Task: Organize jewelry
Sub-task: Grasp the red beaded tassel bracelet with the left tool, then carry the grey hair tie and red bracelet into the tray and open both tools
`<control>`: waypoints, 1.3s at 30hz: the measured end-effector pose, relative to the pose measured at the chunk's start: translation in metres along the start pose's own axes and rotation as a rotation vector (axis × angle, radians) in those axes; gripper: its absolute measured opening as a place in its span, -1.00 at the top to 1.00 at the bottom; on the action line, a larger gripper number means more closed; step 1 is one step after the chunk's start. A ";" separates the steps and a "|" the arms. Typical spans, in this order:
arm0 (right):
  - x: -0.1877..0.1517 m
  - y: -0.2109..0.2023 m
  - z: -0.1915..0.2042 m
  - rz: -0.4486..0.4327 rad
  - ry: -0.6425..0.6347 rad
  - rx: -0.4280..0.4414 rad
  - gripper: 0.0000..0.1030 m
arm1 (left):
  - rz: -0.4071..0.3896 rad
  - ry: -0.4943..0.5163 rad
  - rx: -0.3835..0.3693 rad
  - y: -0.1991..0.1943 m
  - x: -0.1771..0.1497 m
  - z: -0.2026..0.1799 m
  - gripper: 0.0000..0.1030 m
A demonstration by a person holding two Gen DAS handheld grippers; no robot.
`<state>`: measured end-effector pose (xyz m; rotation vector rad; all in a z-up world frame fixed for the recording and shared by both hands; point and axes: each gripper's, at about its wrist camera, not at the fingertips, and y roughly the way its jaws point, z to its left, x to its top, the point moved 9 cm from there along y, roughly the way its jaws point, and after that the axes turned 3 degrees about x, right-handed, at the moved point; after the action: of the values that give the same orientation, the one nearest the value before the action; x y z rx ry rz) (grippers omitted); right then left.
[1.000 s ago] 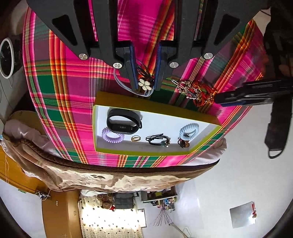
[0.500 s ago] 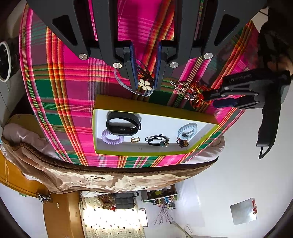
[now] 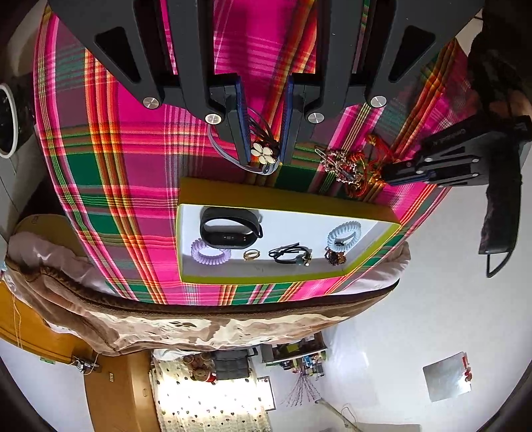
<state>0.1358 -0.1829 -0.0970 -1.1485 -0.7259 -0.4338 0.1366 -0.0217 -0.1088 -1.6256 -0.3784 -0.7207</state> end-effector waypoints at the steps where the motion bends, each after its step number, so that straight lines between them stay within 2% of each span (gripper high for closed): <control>1: 0.000 0.000 0.000 0.000 0.000 0.000 0.65 | -0.004 -0.003 0.004 -0.002 0.000 0.001 0.84; 20: 0.011 -0.010 0.011 -0.032 -0.016 0.005 0.65 | -0.079 -0.054 -0.020 -0.034 0.017 0.017 0.84; 31: 0.048 -0.012 0.029 -0.080 -0.058 0.018 0.65 | -0.132 -0.059 -0.006 -0.044 0.053 0.032 0.84; 39: 0.070 0.011 0.039 -0.071 -0.081 0.015 0.65 | -0.124 -0.071 -0.014 -0.029 0.077 0.043 0.84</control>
<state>0.1804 -0.1396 -0.0458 -1.1339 -0.8406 -0.4426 0.1868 0.0133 -0.0388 -1.6550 -0.5301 -0.7622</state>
